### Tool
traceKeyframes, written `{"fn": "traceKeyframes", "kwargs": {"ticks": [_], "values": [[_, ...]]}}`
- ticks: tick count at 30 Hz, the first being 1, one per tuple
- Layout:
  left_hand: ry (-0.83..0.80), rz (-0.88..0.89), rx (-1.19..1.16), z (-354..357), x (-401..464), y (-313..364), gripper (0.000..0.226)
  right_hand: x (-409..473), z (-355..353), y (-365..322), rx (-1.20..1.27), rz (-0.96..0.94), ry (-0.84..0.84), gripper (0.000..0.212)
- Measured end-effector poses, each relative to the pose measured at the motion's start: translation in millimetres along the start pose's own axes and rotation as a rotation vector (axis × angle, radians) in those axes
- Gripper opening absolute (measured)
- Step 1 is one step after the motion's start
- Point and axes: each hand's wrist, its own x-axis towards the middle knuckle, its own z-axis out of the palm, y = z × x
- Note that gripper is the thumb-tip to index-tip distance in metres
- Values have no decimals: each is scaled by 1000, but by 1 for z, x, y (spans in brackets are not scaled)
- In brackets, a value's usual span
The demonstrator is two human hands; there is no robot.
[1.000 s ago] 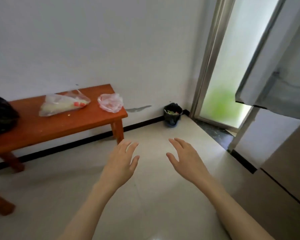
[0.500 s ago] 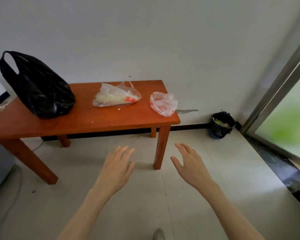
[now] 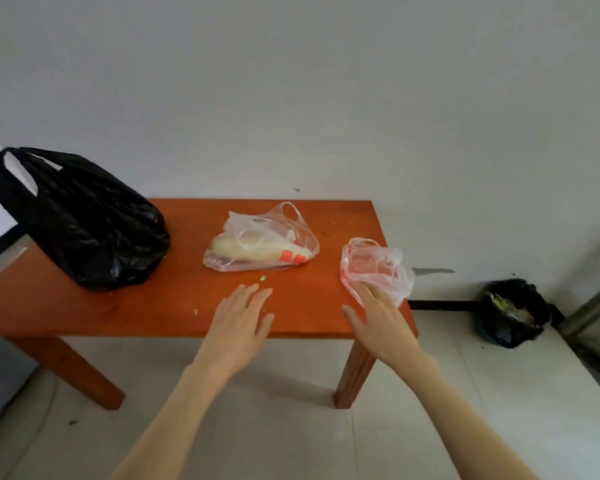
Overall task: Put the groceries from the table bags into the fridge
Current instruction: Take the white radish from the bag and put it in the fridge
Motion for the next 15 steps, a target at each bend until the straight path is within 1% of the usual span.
{"fn": "traceKeyframes", "kwargs": {"ticks": [4, 7, 9, 11, 13, 15], "values": [[-105, -46, -1, 21, 45, -24, 49, 52, 18, 7, -24, 16, -92, 53], [-130, -46, -9, 32, 84, -42, 49, 91, 32, 11, -28, 35, -134, 50], [-111, -14, 0, 37, 117, -56, 47, 120, 46, 13, -14, 51, -157, 50], [-98, 54, 20, 38, 156, -69, 44, 153, 61, 14, 11, 71, -173, 49], [-124, 87, 15, 39, 197, -80, 43, 187, 77, 14, 35, 90, -168, 49], [-194, 112, 38, 41, 238, -93, 44, 222, 92, 13, 34, 119, -154, 47]]}}
